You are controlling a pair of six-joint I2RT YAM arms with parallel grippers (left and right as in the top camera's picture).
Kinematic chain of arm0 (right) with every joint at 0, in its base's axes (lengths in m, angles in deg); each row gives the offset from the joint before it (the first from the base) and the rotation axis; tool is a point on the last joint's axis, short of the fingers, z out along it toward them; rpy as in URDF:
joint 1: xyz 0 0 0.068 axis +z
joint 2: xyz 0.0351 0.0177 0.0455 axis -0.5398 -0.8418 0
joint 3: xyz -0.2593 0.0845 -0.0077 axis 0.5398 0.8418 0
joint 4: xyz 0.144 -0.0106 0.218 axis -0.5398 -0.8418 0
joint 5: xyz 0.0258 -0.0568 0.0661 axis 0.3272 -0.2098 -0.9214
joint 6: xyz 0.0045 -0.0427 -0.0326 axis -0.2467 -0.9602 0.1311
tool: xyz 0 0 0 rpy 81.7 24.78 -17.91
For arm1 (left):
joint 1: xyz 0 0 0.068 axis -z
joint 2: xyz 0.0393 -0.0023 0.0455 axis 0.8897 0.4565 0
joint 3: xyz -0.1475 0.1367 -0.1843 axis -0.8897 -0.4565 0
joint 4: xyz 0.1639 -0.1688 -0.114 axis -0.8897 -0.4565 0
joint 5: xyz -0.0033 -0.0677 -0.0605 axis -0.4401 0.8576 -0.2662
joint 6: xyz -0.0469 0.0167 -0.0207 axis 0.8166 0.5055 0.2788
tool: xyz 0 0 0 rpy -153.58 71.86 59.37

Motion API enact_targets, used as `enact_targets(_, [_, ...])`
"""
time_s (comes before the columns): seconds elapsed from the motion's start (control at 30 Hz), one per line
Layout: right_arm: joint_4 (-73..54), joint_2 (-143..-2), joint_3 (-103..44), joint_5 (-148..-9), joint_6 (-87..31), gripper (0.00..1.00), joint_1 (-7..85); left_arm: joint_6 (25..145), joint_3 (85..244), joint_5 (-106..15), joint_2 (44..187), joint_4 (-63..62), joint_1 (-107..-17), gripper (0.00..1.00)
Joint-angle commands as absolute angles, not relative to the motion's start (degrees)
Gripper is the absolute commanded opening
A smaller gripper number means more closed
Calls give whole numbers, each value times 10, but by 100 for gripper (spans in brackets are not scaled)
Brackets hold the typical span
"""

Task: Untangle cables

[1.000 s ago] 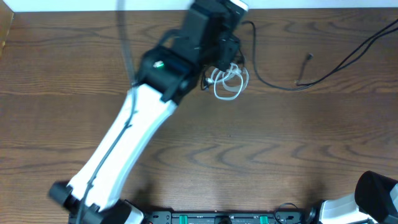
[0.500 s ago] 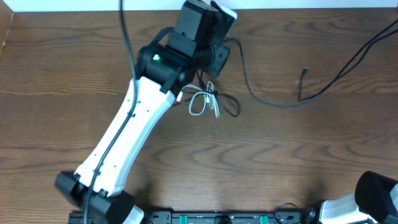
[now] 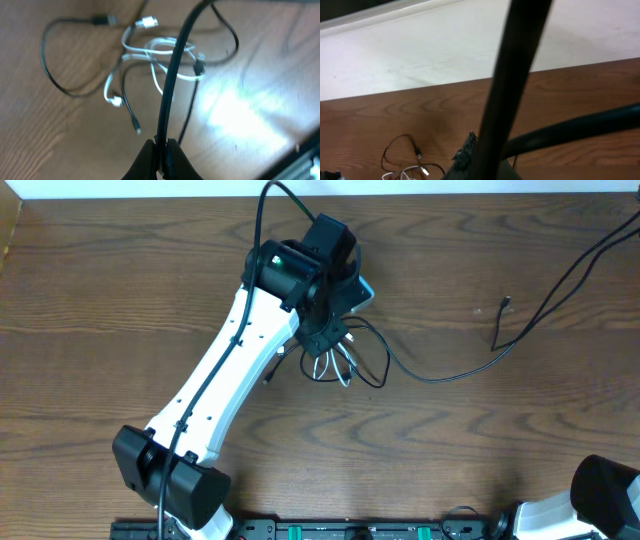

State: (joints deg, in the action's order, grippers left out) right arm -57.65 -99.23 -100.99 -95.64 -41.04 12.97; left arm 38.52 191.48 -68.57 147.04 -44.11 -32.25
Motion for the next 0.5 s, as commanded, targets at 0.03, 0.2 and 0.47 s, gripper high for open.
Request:
enact_targets(0.03, [-580, -1002, -1010, -964, -422, 1, 129, 388, 1915, -682, 1469, -442, -322, 8])
enact_targets(0.2, [-587, -1015, -1010, -964, -424, 1, 129, 467, 1915, -797, 1469, -446, -322, 7])
enact_targets(0.47, [-587, -1022, -1010, -964, -429, 1, 129, 717, 1915, -1114, 1469, -407, -323, 8])
